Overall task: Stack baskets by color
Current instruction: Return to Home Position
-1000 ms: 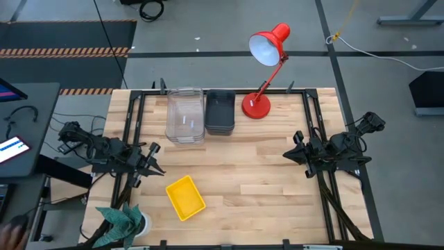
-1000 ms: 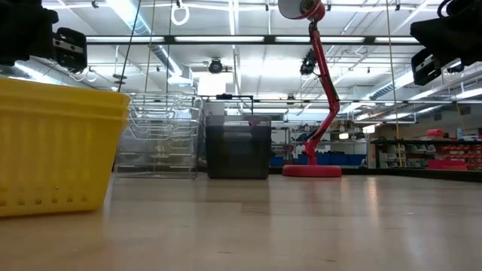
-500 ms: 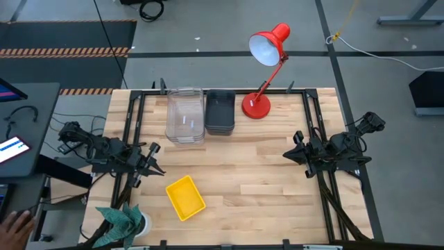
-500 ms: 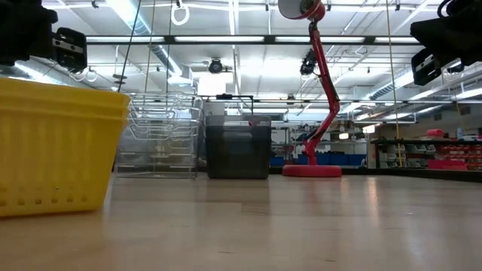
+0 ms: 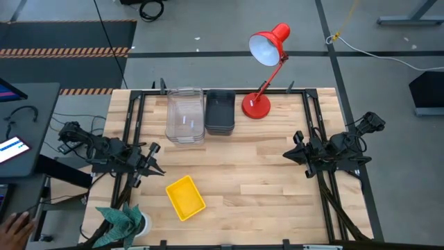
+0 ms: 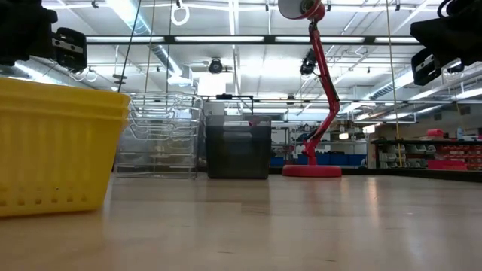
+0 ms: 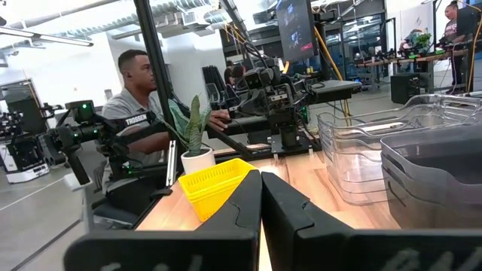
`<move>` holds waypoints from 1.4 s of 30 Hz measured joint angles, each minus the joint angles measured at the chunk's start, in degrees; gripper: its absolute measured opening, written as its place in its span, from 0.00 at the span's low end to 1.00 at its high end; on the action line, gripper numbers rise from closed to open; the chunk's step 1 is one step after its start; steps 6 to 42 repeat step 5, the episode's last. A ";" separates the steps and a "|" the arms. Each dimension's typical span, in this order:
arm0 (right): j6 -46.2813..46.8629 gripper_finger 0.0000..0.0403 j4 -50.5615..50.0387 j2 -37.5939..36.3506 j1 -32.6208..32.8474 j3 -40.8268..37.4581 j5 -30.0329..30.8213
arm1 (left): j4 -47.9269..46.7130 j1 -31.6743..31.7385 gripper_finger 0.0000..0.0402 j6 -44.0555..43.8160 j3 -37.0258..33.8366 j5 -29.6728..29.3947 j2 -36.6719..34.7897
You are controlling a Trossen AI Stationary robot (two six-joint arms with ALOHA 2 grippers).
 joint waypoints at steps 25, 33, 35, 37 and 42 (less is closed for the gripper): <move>0.00 0.03 0.00 0.00 0.00 0.00 0.01 | 0.00 0.00 0.06 0.00 0.00 0.00 0.00; 0.00 0.03 0.00 0.00 0.00 0.00 0.01 | 0.00 0.00 0.06 0.00 0.00 0.00 0.00; 0.00 0.03 0.00 0.00 0.00 0.00 0.01 | 0.00 0.00 0.06 0.00 0.00 0.00 0.00; 0.00 0.03 0.00 0.00 0.00 0.00 0.01 | 0.00 0.00 0.06 0.00 0.00 0.00 0.00; 0.00 0.03 0.00 0.00 0.00 0.00 0.01 | 0.00 0.00 0.06 0.00 0.00 0.00 0.00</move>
